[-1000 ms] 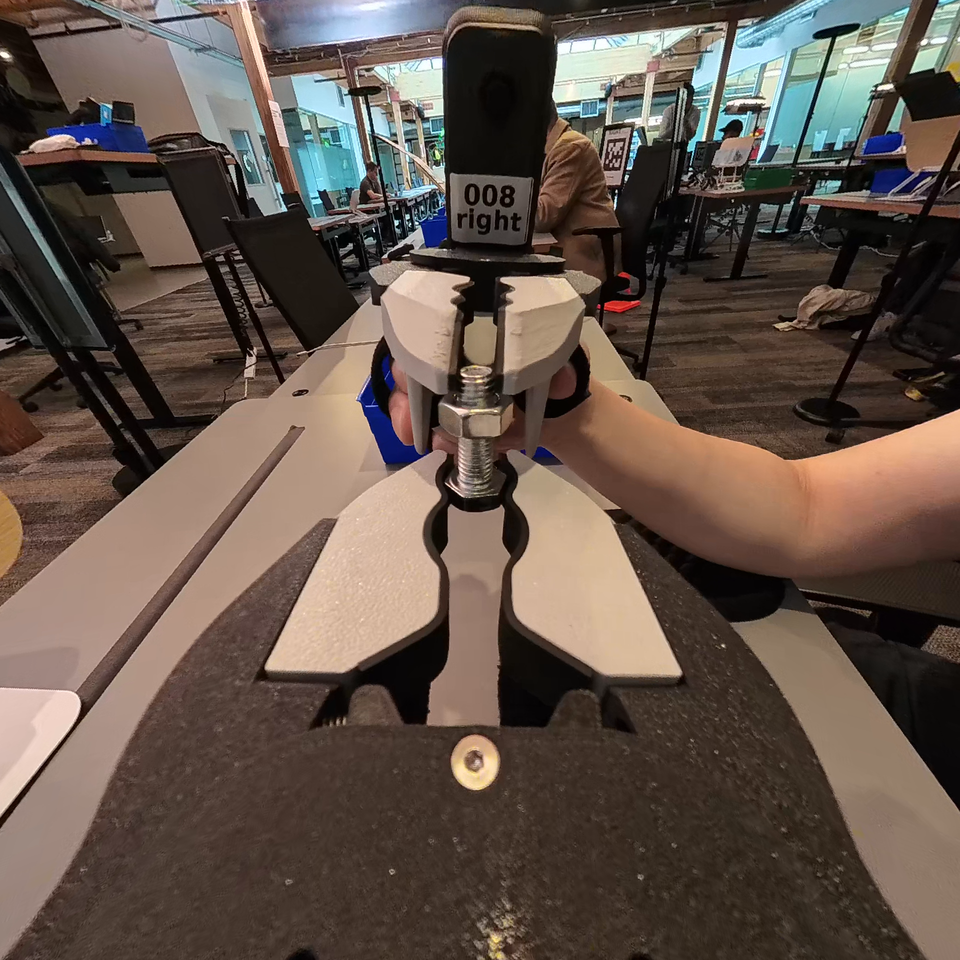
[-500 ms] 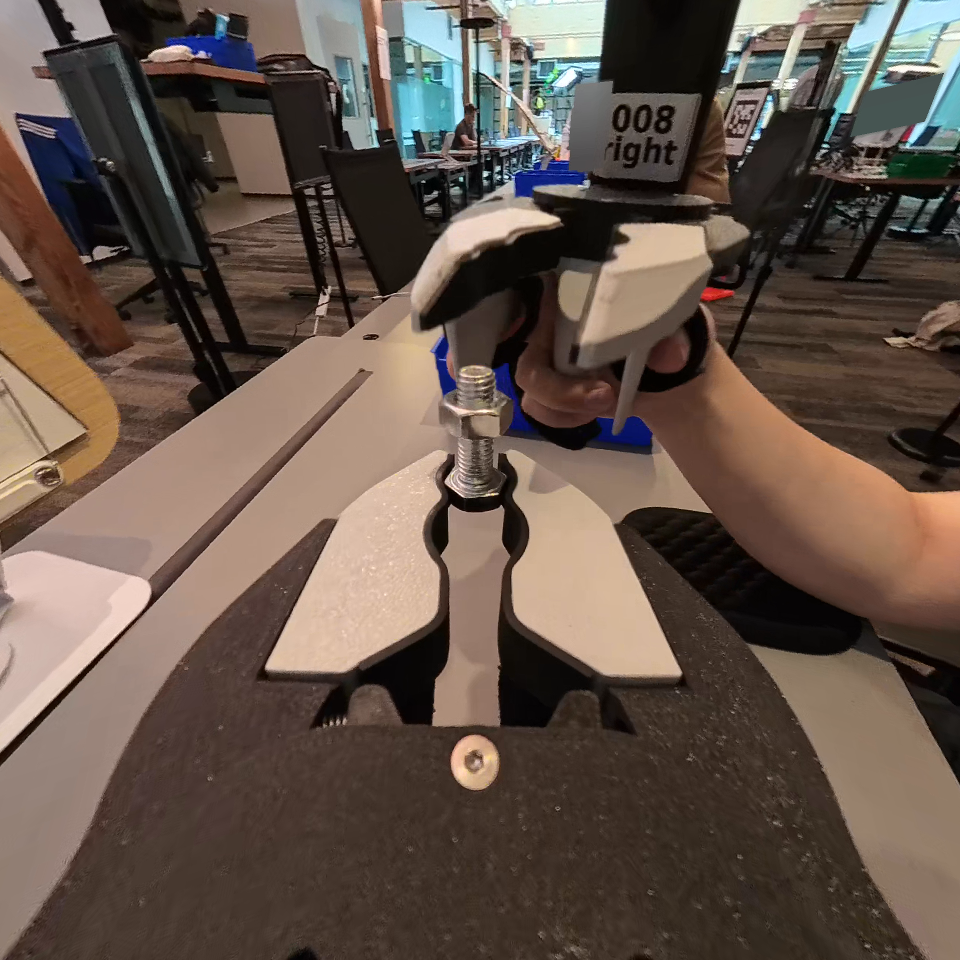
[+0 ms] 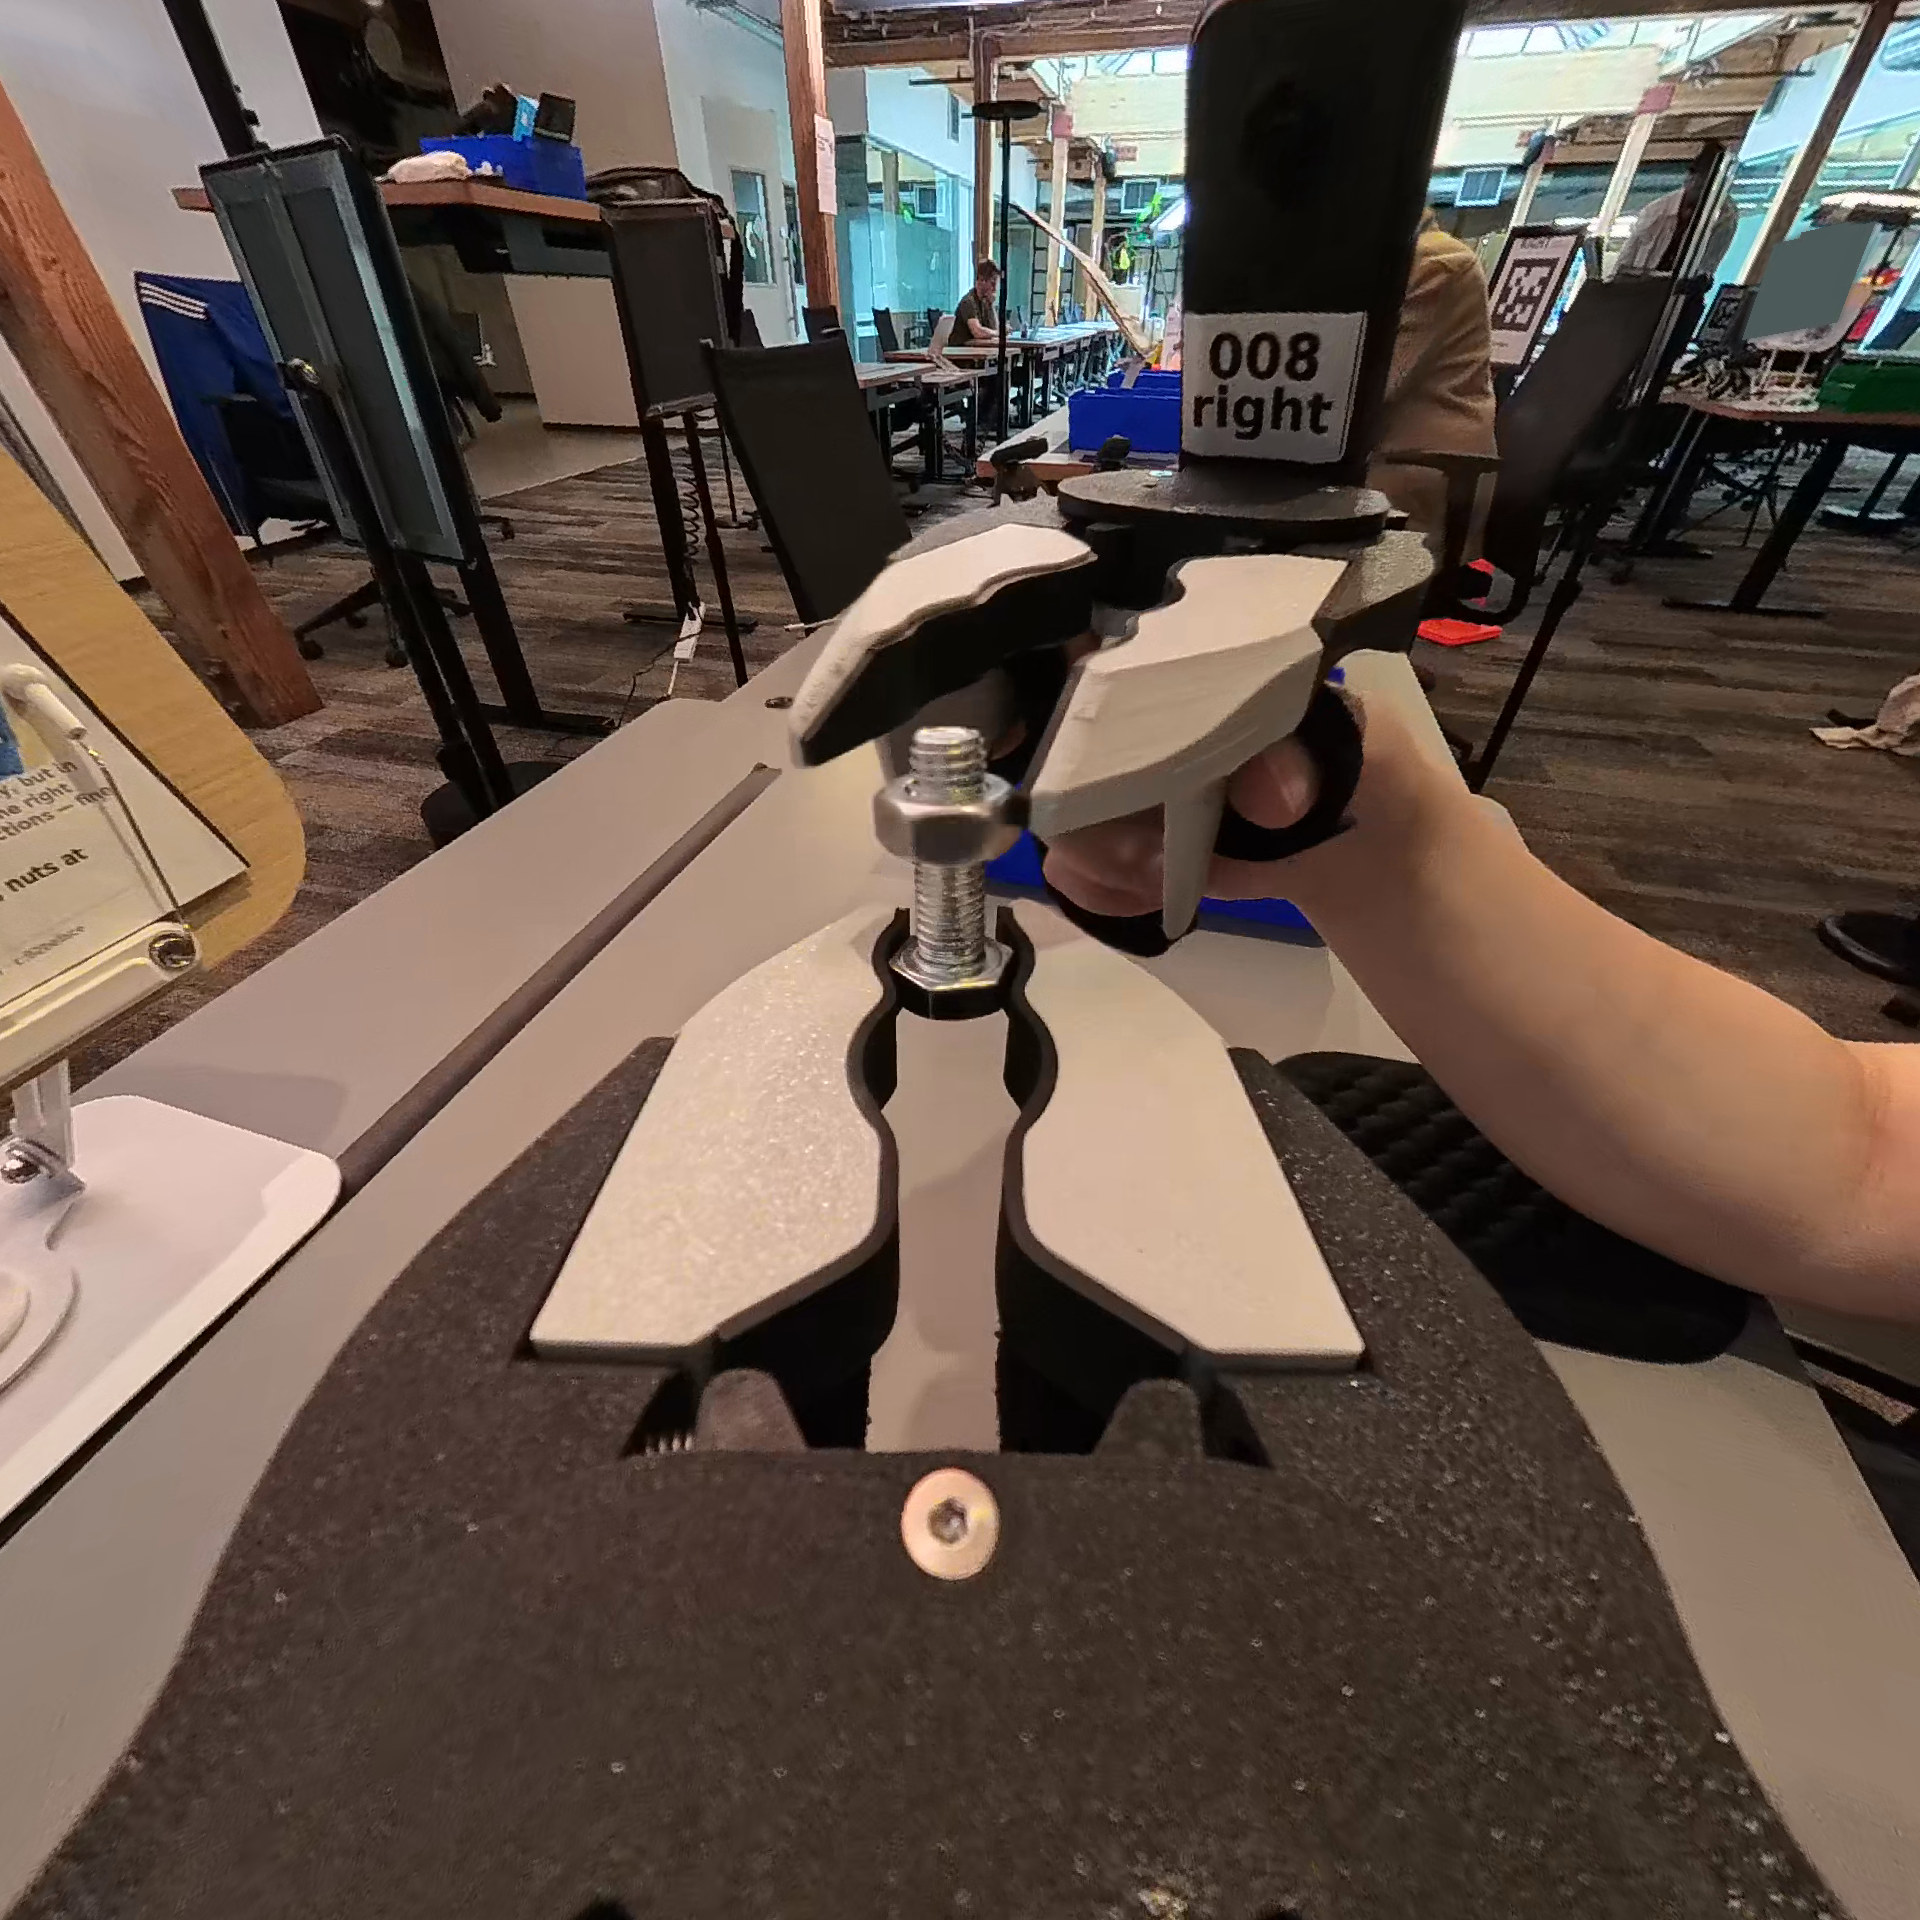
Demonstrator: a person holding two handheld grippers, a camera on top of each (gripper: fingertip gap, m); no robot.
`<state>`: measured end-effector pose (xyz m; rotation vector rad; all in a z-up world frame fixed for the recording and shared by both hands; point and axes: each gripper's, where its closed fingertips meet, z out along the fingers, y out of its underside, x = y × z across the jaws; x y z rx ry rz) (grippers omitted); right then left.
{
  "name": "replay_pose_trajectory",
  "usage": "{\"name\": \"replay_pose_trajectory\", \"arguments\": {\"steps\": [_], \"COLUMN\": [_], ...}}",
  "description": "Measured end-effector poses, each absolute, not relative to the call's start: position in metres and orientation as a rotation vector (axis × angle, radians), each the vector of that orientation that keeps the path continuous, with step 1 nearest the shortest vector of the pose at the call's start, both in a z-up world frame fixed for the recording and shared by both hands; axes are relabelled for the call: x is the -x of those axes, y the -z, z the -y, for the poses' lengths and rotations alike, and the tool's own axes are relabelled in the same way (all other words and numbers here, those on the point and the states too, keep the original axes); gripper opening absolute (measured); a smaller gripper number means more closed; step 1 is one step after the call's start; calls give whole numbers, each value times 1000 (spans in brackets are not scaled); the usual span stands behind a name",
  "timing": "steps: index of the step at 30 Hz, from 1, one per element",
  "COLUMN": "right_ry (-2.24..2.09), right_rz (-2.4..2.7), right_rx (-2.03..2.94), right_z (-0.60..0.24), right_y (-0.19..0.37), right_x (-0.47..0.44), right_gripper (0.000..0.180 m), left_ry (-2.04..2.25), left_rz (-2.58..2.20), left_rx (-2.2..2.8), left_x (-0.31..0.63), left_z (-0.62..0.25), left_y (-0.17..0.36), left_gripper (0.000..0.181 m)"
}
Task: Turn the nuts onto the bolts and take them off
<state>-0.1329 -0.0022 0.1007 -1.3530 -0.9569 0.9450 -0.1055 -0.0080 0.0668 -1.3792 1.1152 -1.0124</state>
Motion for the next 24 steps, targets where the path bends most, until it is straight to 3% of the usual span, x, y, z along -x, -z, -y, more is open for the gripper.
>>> {"name": "replay_pose_trajectory", "arguments": {"steps": [24], "right_ry": [-827], "right_rz": [961], "right_rx": [1641], "right_z": [6], "right_y": [-86], "right_x": [131], "right_gripper": [21], "left_ry": [779], "left_rz": [-1184], "left_rx": [1402], "left_x": [100], "left_z": [3], "left_y": [-53], "left_gripper": [15]}}
